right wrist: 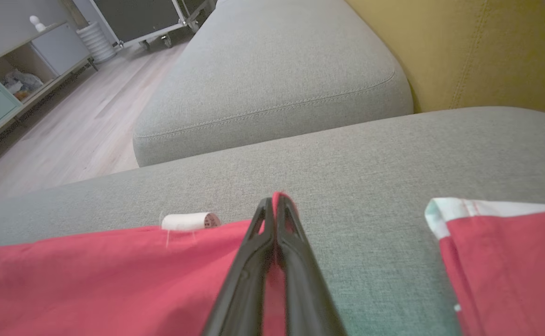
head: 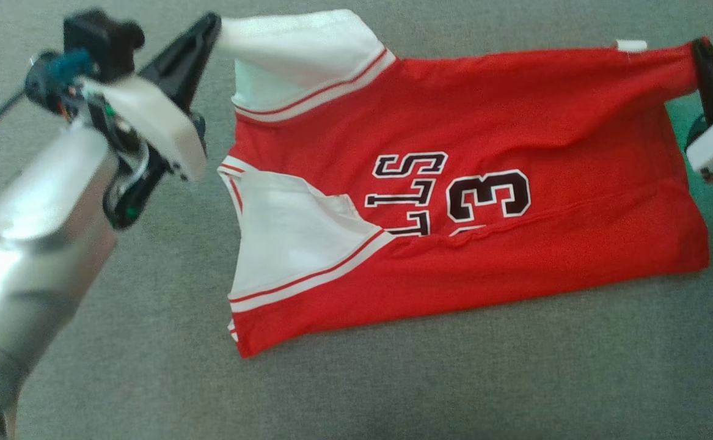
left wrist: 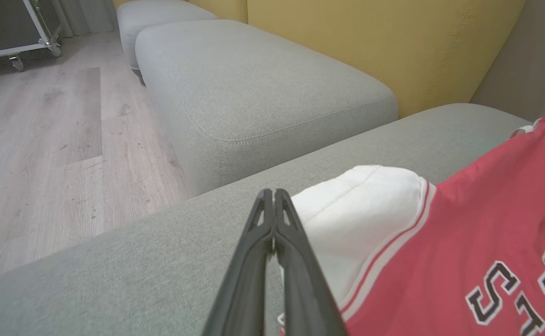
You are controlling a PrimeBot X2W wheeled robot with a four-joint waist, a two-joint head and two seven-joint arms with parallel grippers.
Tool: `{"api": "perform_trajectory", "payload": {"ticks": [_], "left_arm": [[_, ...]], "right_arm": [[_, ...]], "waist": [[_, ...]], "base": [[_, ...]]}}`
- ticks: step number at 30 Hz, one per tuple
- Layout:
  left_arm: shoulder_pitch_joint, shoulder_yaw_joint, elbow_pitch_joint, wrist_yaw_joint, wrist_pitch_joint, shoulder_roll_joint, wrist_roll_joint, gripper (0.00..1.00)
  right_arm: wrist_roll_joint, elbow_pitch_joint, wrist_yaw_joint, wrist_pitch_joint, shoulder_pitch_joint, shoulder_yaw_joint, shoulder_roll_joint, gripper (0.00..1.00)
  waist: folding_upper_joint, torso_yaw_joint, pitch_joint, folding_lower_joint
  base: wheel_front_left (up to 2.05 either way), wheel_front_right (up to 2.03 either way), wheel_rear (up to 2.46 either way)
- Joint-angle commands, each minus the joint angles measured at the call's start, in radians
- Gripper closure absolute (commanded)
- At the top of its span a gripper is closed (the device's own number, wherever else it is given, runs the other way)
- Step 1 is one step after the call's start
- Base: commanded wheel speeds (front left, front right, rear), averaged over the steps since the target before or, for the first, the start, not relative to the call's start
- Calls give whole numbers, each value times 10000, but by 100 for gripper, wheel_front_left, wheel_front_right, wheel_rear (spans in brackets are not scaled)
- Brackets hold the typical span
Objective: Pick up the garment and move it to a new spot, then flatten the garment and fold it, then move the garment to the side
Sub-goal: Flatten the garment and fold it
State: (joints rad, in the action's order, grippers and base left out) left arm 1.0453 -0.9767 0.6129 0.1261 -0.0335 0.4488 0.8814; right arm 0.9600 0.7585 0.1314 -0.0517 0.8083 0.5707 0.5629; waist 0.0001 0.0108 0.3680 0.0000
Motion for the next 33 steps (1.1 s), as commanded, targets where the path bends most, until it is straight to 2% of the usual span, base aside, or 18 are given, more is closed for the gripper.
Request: {"api": "perform_trajectory", "payload": {"ticks": [1,5,10,16,20,24,31,32,33], "left_arm": [[117,323,-429,-171,-243,567,27,100],[-754,245,-1229,-604,-638,934,-67,100],[-1952,123,-2541,-1451,-920,1457,-185,100],[-3638,35,-4248,-2428,-1080,2069,82,100],[-4619,-88,-5103,-2898,-1108,2272,346,100],[-5342,-205,-5573,-3237,-1237,2285,522,100],[-5773,-320,-5696,-3474,-1505,2011,539,100],[-5852,-318,-5682,-3504,-1559,1943,573,100],[-5943,-309,-5672,-3512,-1610,1862,641,100]], "right_arm": [[126,-314,-7,-215,-324,19,377,100],[290,-508,-7,-482,-969,0,542,100],[334,-767,-7,-725,-1839,-6,723,100],[281,-1092,-7,-875,-2848,-155,831,100],[-60,-1188,-7,-1011,-3415,-314,878,100],[-273,-1315,-7,-984,-3942,-547,817,100],[-535,-1538,-7,-1016,-4675,-1162,707,100],[-566,-1565,-7,-972,-4795,-1250,655,98],[-611,-1587,-7,-913,-4901,-1325,599,82]], "waist": [[-1,145,-255,0],[-1,244,-632,0],[-1,356,-1085,0],[-1,440,-1466,0],[-1,475,-1571,0],[-1,525,-1540,0],[-1,645,-1438,0],[-1,649,-1443,0],[-1,645,-1454,0]], "base": [[0,0,0],[0,0,0],[0,0,0],[0,0,0],[0,0,0],[0,0,0],[0,0,0],[0,0,0],[0,0,0]]}}
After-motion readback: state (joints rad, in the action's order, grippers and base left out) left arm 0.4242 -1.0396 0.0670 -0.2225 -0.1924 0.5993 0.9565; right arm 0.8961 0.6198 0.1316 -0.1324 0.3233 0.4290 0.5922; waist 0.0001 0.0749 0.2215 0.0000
